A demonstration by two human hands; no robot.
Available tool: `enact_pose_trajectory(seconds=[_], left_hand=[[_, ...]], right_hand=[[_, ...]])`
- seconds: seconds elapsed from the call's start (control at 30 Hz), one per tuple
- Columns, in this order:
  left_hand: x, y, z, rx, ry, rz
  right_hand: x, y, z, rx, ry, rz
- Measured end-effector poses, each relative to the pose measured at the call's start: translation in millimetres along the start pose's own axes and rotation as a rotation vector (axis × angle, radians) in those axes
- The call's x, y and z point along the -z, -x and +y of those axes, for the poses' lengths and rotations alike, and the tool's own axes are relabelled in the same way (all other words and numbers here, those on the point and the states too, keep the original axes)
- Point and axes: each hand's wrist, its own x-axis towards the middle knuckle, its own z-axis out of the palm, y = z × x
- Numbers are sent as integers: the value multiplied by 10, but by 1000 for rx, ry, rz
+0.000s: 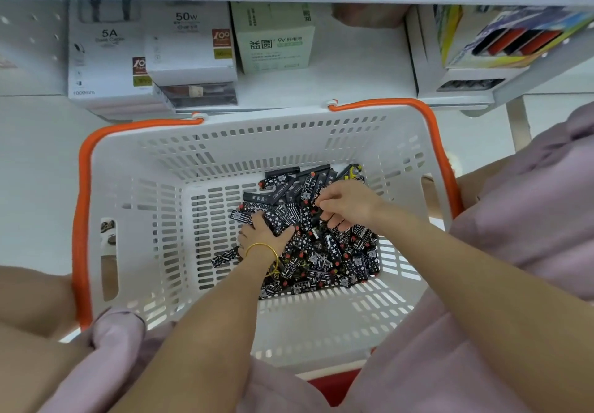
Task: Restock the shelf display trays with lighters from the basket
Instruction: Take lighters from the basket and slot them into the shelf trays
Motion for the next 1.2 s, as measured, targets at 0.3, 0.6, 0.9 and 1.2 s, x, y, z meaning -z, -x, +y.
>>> enact_pose_trajectory(seconds=[0.3,0.6,0.9,1.2], left_hand=[[23,-2,76,-51,176,-85],[-51,-23,266,-18,55,-54],[-81,-63,354,23,95,24],[57,-11,261,-136,250,-15]], right_hand=[[-10,-12,-3,-10,-19,2],[0,-1,19,-15,-16,9],[24,-1,52,-34,-31,23],[8,-37,18,-26,-34,16]])
